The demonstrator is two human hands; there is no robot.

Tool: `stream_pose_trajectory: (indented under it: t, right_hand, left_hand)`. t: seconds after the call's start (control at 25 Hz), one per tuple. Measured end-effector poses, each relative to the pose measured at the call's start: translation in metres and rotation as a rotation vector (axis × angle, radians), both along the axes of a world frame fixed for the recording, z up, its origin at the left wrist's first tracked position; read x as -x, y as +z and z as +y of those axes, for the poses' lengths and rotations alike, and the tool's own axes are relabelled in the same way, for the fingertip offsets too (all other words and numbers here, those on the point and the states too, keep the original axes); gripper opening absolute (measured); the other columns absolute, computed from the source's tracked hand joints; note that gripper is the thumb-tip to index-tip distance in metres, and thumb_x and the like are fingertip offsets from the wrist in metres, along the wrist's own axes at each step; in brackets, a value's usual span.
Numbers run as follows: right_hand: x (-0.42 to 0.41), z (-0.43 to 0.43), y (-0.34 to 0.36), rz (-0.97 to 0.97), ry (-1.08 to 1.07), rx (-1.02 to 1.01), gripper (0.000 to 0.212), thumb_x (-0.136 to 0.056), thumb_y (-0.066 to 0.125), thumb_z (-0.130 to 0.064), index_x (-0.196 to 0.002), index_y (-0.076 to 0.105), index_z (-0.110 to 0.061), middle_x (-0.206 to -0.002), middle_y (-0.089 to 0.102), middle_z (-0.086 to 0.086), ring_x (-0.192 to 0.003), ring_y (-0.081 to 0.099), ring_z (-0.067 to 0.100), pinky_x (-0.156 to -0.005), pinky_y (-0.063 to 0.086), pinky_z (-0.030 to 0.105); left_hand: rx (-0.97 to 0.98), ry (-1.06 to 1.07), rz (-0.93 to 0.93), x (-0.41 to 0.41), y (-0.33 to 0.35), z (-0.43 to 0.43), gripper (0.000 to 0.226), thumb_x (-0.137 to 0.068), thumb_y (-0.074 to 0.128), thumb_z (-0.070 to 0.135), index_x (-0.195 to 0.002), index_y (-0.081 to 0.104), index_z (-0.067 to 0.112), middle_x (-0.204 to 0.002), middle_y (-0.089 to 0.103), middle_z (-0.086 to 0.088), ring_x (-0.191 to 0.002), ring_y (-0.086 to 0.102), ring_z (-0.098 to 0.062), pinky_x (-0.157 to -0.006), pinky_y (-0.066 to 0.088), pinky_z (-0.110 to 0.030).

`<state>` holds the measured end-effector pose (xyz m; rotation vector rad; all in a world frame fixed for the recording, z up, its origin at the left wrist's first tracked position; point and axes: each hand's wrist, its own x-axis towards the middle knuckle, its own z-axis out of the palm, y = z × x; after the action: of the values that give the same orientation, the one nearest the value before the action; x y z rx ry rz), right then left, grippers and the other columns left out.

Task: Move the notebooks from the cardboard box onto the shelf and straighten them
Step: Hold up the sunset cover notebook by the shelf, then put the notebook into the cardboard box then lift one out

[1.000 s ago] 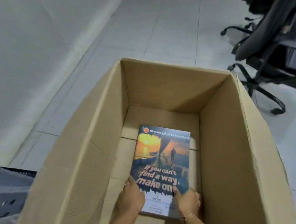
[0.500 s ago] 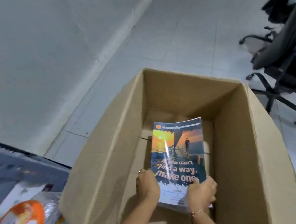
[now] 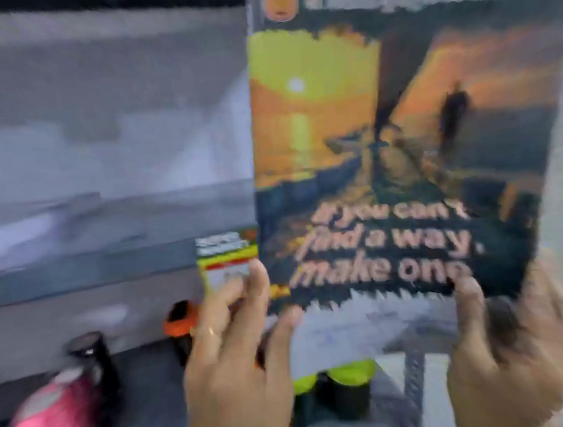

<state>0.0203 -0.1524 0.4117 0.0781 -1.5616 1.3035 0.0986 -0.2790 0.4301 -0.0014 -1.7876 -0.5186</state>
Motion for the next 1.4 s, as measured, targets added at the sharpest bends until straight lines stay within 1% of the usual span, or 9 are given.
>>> stream_pose_trajectory:
  t: [0.12,0.28,0.52,0.64,0.76,0.84,1.0,1.2,1.4]
  right_hand:
    - [0.017,-0.040,0.062,0.158,0.071,-0.155,0.039,-0.088,0.057,-0.018,-0.121,0.057,0.004,-0.122,0.061,0.028,-0.109,0.060,0.039,-0.096,0.041,0.040]
    - [0.073,-0.095,0.134,-0.201,0.284,-0.492,0.020,-0.085,0.049,-0.002,-0.098,0.063,0.005,-0.104,0.066,0.027,-0.096,0.058,0.044,-0.069,0.041,0.035]
    - [0.088,-0.095,0.141,-0.492,0.245,-0.867,0.024,-0.086,0.045,-0.003,-0.104,0.058,0.006,-0.115,0.062,0.028,-0.109,0.056,0.040,-0.096,0.041,0.039]
    - [0.066,-0.058,0.110,-0.022,0.192,-0.609,0.022,-0.088,0.050,-0.006,-0.100,0.064,0.005,-0.110,0.067,0.022,-0.107,0.059,0.035,-0.093,0.038,0.033]
    - [0.036,0.006,0.011,0.397,0.016,-0.210,0.020,-0.089,0.052,-0.003,-0.102,0.064,0.006,-0.107,0.064,0.022,-0.103,0.061,0.031,-0.097,0.047,0.032]
    - [0.039,0.069,-0.099,0.099,-0.129,-0.138,0.024,-0.091,0.049,-0.007,-0.107,0.059,0.008,-0.111,0.059,0.030,-0.109,0.055,0.029,-0.103,0.040,0.026]
    - [0.020,0.175,-0.323,-0.890,-0.241,0.178,0.052,-0.082,0.040,-0.031,-0.112,0.059,0.007,-0.122,0.056,0.031,-0.117,0.049,0.042,-0.103,0.032,0.029]
    - [-0.066,0.239,-0.483,-1.813,-0.516,0.585,0.076,-0.080,0.065,-0.032,-0.139,0.027,-0.002,-0.146,0.030,0.024,-0.134,0.026,0.041,-0.110,0.027,0.047]
    - [-0.094,0.247,-0.519,-1.845,-0.535,0.620,0.086,-0.080,0.067,-0.039,-0.140,0.020,0.001,-0.143,0.029,0.023,-0.131,0.027,0.040,-0.109,0.029,0.047]
  left_hand:
    - [-0.046,0.182,-0.119,-0.001,0.068,-0.068,0.043,-0.080,0.070,0.020,-0.119,0.063,0.002,-0.100,0.050,-0.004,-0.078,0.050,-0.015,-0.080,0.034,-0.007]
    - [-0.069,0.371,-0.462,0.044,0.120,-0.116,0.018,-0.089,0.061,0.012,-0.092,0.062,-0.005,-0.101,0.063,-0.026,-0.098,0.056,-0.039,-0.067,0.034,-0.034]
    - [0.055,0.536,-0.929,0.076,0.120,-0.125,0.029,-0.088,0.059,0.026,-0.112,0.066,0.010,-0.118,0.065,-0.019,-0.114,0.052,-0.038,-0.092,0.045,-0.036]
    - [0.310,0.627,-0.477,0.074,0.111,-0.080,0.023,-0.086,0.060,0.015,-0.107,0.069,0.013,-0.115,0.066,-0.014,-0.112,0.047,-0.038,-0.090,0.041,-0.042]
    - [0.606,0.234,-0.032,0.085,0.044,0.006,0.018,-0.079,0.065,0.008,-0.094,0.072,0.013,-0.099,0.072,-0.008,-0.087,0.061,-0.035,-0.073,0.046,-0.040]
    - [0.682,-0.212,-0.243,0.105,-0.045,0.088,0.021,-0.082,0.056,0.012,-0.094,0.072,0.018,-0.095,0.073,-0.002,-0.082,0.063,-0.028,-0.072,0.045,-0.036]
    - [0.462,-0.751,-1.174,0.117,-0.242,0.214,0.033,-0.078,0.042,0.016,-0.089,0.074,0.019,-0.087,0.073,0.000,-0.081,0.069,-0.022,-0.069,0.055,-0.023]
    - [0.597,-0.562,-1.940,0.095,-0.455,0.262,0.036,-0.090,0.049,0.016,-0.125,0.050,0.008,-0.133,0.054,-0.014,-0.124,0.052,-0.030,-0.101,0.044,-0.038]
    - [0.513,-0.368,-2.090,0.079,-0.510,0.273,0.037,-0.088,0.052,0.011,-0.124,0.053,0.005,-0.133,0.054,-0.017,-0.122,0.052,-0.034,-0.101,0.045,-0.039]
